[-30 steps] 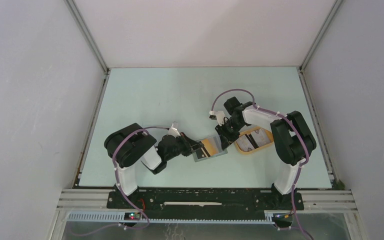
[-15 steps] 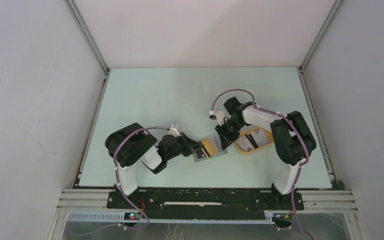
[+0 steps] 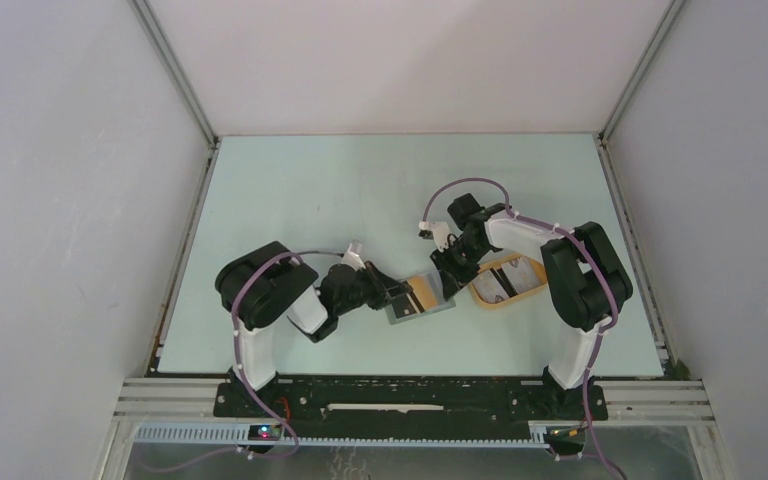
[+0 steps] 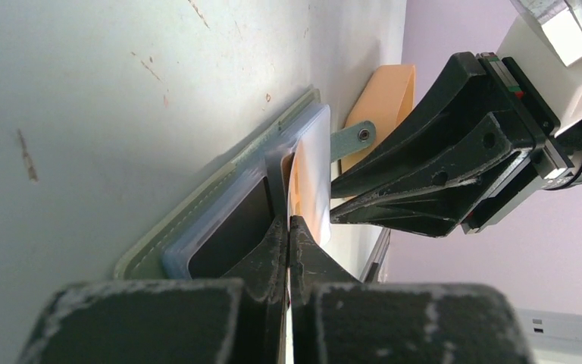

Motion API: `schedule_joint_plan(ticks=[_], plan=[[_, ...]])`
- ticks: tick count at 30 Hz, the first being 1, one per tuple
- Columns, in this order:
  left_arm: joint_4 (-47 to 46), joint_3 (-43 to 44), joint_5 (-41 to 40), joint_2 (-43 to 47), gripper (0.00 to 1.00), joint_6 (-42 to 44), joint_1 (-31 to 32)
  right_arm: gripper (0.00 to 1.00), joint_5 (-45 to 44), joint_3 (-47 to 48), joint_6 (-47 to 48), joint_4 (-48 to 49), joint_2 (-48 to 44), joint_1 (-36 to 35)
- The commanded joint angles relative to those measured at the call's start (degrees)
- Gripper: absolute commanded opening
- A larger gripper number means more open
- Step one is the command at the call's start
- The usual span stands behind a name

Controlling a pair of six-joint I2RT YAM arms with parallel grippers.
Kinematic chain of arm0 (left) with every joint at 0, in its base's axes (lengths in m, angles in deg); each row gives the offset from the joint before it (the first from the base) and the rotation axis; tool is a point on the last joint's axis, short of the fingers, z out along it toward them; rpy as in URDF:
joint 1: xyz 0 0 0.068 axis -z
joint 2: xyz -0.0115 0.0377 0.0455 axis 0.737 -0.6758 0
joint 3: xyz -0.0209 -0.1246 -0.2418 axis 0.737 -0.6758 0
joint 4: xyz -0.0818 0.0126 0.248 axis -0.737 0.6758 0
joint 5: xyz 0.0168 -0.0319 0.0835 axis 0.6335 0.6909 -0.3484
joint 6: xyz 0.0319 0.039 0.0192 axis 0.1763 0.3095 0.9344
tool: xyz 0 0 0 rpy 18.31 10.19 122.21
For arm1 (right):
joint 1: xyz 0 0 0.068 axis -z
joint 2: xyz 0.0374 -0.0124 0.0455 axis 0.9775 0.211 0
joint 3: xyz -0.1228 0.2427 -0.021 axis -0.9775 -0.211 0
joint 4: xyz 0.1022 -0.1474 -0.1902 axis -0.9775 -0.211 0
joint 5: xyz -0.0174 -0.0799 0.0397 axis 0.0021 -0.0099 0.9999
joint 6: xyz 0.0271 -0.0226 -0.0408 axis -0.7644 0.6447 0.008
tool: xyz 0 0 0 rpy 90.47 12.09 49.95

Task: Put the credit cards into the card holder
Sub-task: Insert the credit card into the card holder.

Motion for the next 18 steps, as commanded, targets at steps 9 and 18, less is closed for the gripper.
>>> schedule_joint_plan(ticks=[9,18], plan=[[4.6,5.5,4.5,-2.9,0.13,3.2,-1.2,0.32,2.7,1.5,1.2,0.3,-4.1,0.2],[5.1,5.2,4.2,-2.2,0.36,4.2,-1.8,0.31,6.7,-0.6,5.4,3.2,-11.8,-3.6]])
